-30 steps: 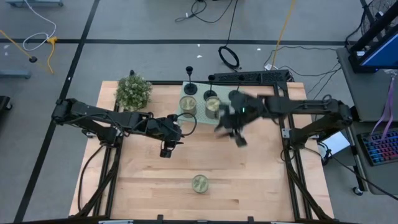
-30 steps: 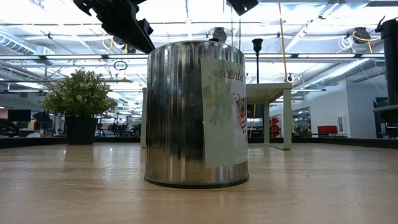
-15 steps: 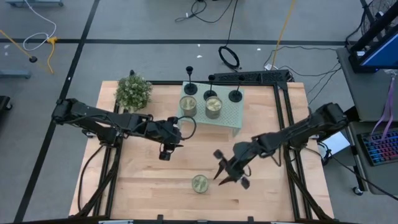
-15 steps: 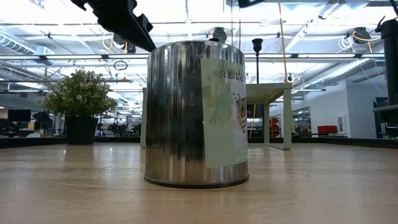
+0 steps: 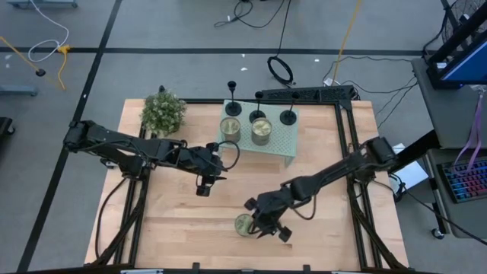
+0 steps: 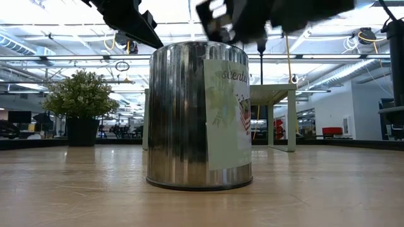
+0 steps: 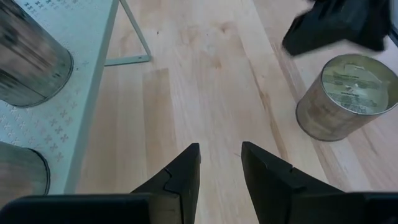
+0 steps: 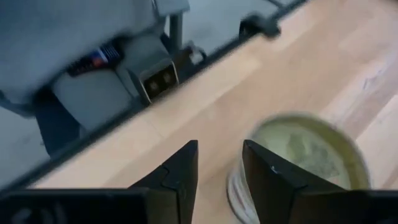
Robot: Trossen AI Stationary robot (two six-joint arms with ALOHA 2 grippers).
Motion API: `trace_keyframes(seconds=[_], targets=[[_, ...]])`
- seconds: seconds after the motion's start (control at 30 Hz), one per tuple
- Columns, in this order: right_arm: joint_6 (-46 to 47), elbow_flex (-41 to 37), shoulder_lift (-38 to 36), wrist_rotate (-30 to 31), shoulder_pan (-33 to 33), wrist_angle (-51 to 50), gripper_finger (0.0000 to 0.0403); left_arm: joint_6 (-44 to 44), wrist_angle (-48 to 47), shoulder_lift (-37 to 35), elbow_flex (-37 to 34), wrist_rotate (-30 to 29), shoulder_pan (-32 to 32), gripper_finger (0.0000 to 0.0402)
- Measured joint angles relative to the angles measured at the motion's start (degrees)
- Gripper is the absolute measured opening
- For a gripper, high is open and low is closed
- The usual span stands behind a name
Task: Pick & Place candle stick holders
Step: Put the scented candle on the shelf
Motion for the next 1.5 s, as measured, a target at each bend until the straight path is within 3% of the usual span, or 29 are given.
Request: trace_keyframes(seconds=[0.4,0.67,0.9,1.23,1.4,1.5], targets=[[-4.1,0.4,2.6,0.0,-2.4,-3.0,0.0091,-0.2,-0.8,0.0,0.0,0.0,-0.9,0.0124],[-5.2,0.4,2.5,-0.2,-2.6,-7.2,0.0009,-0.2,-0.9,0.0,0.0,0.0,-1.0,0.0124],[2.8,0.0,-2.8,-0.8,-2.3,-16.8,0.0005,-1.5,-1.3,0.0,0.0,0.0,-1.0,0.0124],[5.5,0.1,-21.7,15.6,-2.1,-29.2,0.0002,-0.9,-1.1,0.0,0.0,0.0,-1.2,0.0124],[2.9,0.2,-31.1,26.4,-5.9,-34.2,0.0001,-0.4,-1.1,0.0,0.0,0.0,-1.2,0.0124],[2.7,0.2,-34.6,28.8,-10.7,-38.0,0.0001,1.7,-0.8,0.0,0.0,0.0,-1.2,0.0124]])
